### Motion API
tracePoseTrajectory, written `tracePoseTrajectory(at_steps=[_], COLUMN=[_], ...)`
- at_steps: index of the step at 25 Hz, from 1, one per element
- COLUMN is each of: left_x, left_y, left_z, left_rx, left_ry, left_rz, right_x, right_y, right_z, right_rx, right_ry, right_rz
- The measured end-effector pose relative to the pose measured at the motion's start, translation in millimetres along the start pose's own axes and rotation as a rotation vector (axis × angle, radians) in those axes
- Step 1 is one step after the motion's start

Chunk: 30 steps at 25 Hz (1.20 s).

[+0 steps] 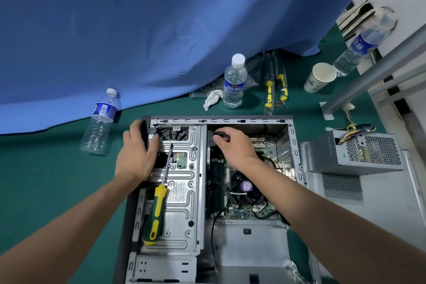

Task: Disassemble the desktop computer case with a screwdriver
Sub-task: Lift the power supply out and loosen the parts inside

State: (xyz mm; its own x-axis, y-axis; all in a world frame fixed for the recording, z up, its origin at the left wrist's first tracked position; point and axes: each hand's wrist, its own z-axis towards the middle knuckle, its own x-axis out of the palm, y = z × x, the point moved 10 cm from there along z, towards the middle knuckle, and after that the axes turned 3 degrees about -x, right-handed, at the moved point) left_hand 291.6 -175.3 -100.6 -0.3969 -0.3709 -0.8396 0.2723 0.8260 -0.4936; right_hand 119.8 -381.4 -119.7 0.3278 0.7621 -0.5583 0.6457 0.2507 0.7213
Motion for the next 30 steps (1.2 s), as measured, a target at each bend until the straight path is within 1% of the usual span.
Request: tracePoseTrajectory(at_steps=[4,6,8,13,15,18,22,24,27,30], left_x=[10,10,9,11,10,11,10,10,10,11], left_y=[-12,-10,-9,-8,-8,-8,-7,-7,-9,-8], left_z=[22,21,21,22,22,22,22,22,22,23], left_rx=[0.019,0.029,0.028,0.019,0.02,0.01,0.009,0.006,0.004,-0.006], left_ry=[-0.018,-0.035,-0.042,-0.029,-0.026,-0.017,-0.019,-0.018,-0.013,-0.013], left_rz=[0.084,0.078,0.068,0.062,0.056,0.054,0.045,0.043,0.036,0.04], right_x=[12,16,18,29,31,30,33,35,27,27], right_y=[-10,-13,-12,-7,-6,-8,-10,-11,-18,-8], right_z=[8,11,15,22,24,25,14,12,18,22], right_rx=[0.054,0.087,0.087,0.039,0.04,0.029,0.032,0.031,0.077,0.016], right_ry=[0.033,0.043,0.06,0.189,0.207,0.195,0.097,0.1,0.164,0.307], right_rz=[0.258,0.316,0.318,0.231,0.236,0.258,0.293,0.264,0.284,0.219])
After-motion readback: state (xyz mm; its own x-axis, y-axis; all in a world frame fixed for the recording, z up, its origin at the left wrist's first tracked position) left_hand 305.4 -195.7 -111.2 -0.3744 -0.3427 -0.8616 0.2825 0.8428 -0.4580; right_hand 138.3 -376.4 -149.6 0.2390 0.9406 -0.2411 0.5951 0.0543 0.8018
